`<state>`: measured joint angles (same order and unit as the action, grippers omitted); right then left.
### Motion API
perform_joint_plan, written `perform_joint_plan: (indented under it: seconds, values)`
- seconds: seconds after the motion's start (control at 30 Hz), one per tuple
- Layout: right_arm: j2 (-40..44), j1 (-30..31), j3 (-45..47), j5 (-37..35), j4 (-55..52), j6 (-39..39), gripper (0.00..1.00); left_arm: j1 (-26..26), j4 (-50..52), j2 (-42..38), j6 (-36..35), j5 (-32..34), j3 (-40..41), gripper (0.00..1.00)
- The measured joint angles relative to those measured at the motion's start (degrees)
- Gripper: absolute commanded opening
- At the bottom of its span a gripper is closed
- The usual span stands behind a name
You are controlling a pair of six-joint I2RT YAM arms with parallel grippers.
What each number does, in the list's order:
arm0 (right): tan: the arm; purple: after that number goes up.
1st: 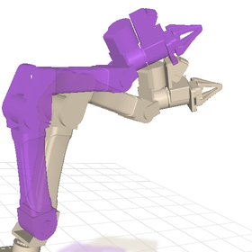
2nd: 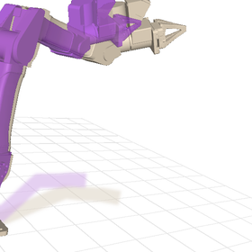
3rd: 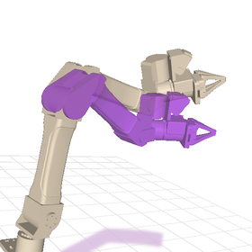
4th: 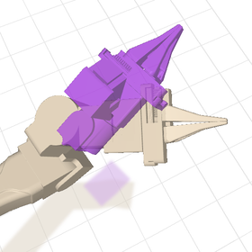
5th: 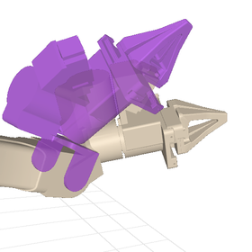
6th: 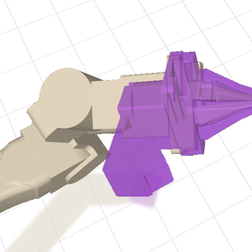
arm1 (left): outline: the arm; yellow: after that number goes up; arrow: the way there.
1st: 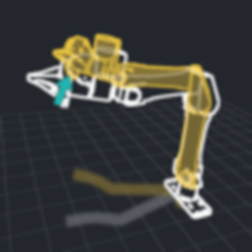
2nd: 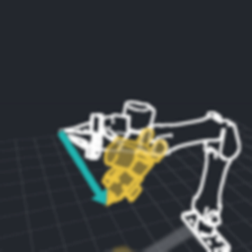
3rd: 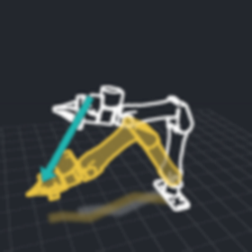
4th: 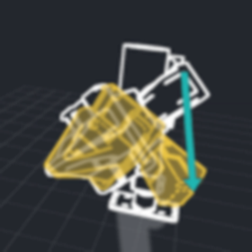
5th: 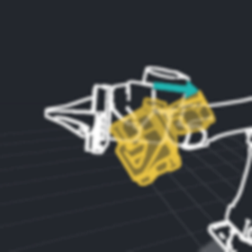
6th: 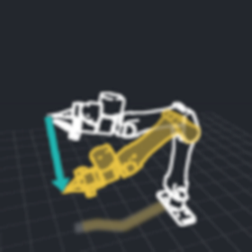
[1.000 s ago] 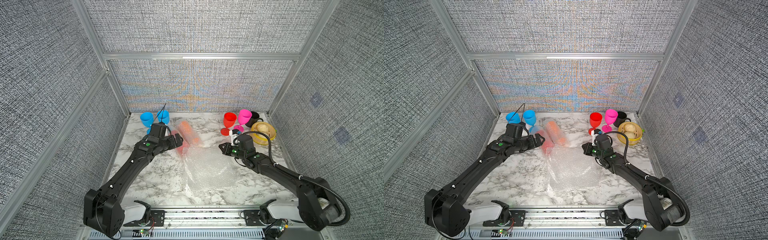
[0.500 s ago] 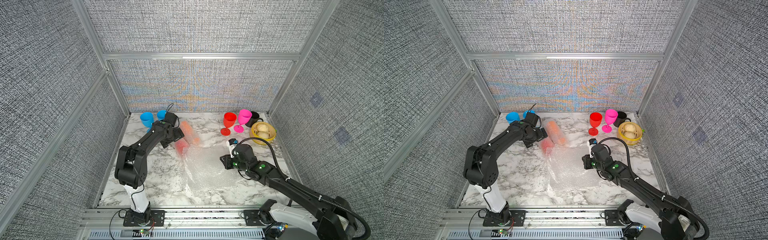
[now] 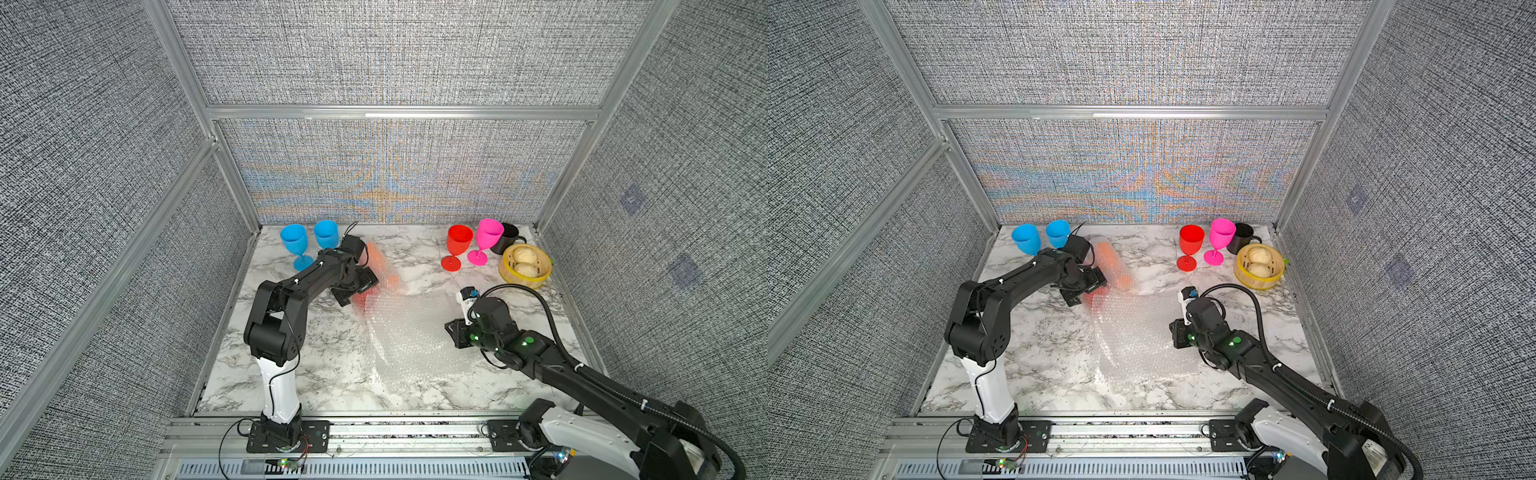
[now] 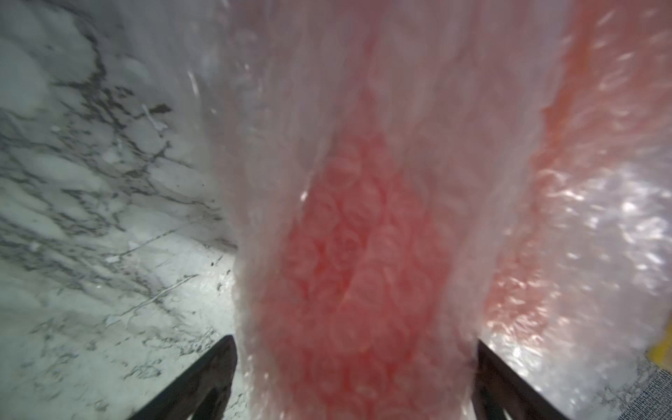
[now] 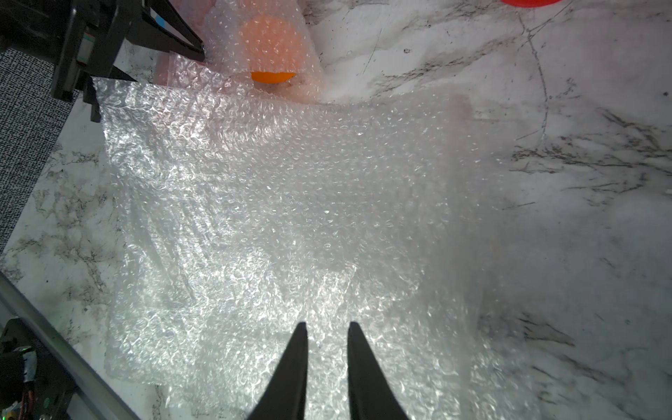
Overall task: Unpack wine glasses from bubble wrap
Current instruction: Pick up the bubble wrap from the center of the board.
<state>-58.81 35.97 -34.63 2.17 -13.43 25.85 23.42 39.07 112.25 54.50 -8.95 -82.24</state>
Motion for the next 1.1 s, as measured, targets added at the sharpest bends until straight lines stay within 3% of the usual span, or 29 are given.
perform_joint_plan:
  seconds: [0.27,0.53,0.87,1.1]
  values:
    - [-0.9,0.0,0.2,1.4,0.5,0.4,0.23,0.1,-1.9,2.2,-0.3,0.0,-0.1,0.82]
    - [0.6,-0.1,0.7,3.0,0.9,2.2,0.23,0.0,-3.3,-3.0,-0.4,2.6,5.1,0.77]
    - [1.9,-0.1,0.2,4.4,0.8,3.7,0.23,-0.2,1.6,-18.2,-2.1,9.6,12.3,0.77]
    - [0.1,-0.1,-1.7,5.4,0.7,4.0,0.23,-0.1,7.1,-29.7,-4.5,16.8,11.7,0.76]
